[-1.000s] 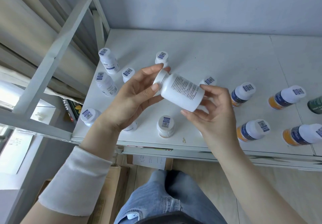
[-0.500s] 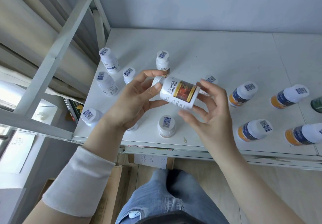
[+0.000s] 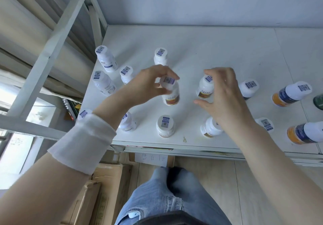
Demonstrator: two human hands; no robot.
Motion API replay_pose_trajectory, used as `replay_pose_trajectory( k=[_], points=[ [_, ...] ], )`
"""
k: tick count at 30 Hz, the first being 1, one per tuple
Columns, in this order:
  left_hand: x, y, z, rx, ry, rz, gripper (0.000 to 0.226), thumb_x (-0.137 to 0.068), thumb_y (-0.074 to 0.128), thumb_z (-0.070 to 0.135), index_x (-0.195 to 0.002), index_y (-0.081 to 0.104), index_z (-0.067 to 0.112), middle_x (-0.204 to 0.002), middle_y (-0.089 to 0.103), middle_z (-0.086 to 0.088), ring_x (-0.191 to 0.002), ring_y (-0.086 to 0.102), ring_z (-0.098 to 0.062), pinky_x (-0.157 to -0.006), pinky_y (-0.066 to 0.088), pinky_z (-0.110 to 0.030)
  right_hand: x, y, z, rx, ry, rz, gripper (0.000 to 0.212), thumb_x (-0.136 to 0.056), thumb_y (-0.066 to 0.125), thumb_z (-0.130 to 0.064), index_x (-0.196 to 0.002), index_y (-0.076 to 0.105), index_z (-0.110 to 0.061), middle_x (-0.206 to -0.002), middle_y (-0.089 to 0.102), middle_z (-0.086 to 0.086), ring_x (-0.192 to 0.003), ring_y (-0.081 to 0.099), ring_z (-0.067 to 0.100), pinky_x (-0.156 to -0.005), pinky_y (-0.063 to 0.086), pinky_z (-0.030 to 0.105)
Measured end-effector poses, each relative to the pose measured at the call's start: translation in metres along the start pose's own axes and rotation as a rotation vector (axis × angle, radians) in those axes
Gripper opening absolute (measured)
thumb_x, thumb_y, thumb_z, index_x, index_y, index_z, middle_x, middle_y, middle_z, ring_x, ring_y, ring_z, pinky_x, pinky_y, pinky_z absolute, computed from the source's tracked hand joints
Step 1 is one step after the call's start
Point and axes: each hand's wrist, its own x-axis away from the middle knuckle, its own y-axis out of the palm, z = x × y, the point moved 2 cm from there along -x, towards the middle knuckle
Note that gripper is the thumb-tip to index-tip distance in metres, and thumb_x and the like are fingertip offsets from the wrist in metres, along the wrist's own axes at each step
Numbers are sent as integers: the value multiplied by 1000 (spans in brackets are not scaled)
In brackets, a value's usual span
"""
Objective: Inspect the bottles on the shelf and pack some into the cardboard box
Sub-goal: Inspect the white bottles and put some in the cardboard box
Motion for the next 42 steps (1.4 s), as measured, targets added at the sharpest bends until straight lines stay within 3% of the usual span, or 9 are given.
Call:
replay_pose_trajectory(
  k=[6, 10, 15, 18, 22, 25, 30, 36, 42],
  points=[
    [-14, 14, -28, -245, 56, -103, 33, -78, 68, 1, -107, 63, 16, -109, 59, -2, -104, 53, -17, -82, 34, -5, -17, -2, 0, 115, 27, -87, 68, -65, 81, -10, -124, 48, -3, -123, 43, 22, -112, 43, 38, -86, 39, 36],
    [-15, 14, -39, -227, 46, -117, 35, -80, 67, 2, -111, 60, 16, -116, 58, -4, -107, 54, -19, -89, 41, -20, -28, 0, 2, 97, 37, -139, 67, -70, 78, -12, -128, 45, -6, -127, 40, 19, -115, 39, 35, -86, 40, 37],
    [-26, -2, -33, -179, 78, -11, 49, -76, 74, 12, -121, 56, 17, -123, 51, 12, -113, 43, 4, -94, 27, 0, -44, 2, 2, 90, 37, -169, 65, -72, 76, -15, -129, 44, -8, -127, 39, 16, -115, 39, 33, -83, 42, 40],
    [-59, -20, -36, -247, 45, 295, 47, -74, 76, 17, -117, 58, 14, -118, 52, -3, -112, 47, -15, -91, 32, -14, -57, 8, 5, 80, 40, -192, 64, -75, 74, -18, -130, 43, -10, -129, 38, 14, -120, 36, 30, -87, 37, 33],
    [-96, -12, -53, -410, -212, 122, 50, -76, 72, 17, -122, 53, 17, -120, 48, -14, -112, 46, -29, -89, 32, -26, -72, 20, 10, -3, 64, -224, 61, -76, 73, -22, -129, 43, -10, -129, 40, 14, -122, 38, 29, -89, 27, 21],
    [-96, -20, -54, -184, -321, 201, 34, -81, 67, 17, -114, 57, 18, -107, 55, -9, -98, 56, -26, -81, 43, -28, -75, 24, 14, -187, 135, -221, 60, -75, 73, -24, -128, 45, -15, -127, 43, 9, -120, 43, 22, -94, 31, 19],
    [-72, -29, -32, 705, -565, 83, 16, -94, 52, 27, -97, 61, 13, -89, 66, -9, -73, 68, -16, -67, 58, -26, -67, 20, 3, -744, 277, -270, 66, -67, 78, -27, -124, 46, -34, -124, 50, -4, -111, 55, 7, -84, 48, 16],
    [-56, -25, -25, 913, -672, -110, 32, -93, 49, 35, -103, 62, 8, -97, 68, -12, -88, 67, -20, -79, 57, -28, -51, 8, -29, -1010, 292, -205, 68, -53, 74, -29, -117, 49, -30, -111, 56, -12, -93, 63, 1, -72, 49, 10],
    [-41, -35, -7, 990, -306, -96, 31, -88, 52, 20, -118, 56, 20, -111, 64, -7, -101, 64, -20, -83, 55, -30, -40, 13, -27, -1191, 508, -216, 61, -61, 78, -38, -114, 55, -20, -116, 63, 6, -94, 68, 13, -82, 55, 28]
  ],
)
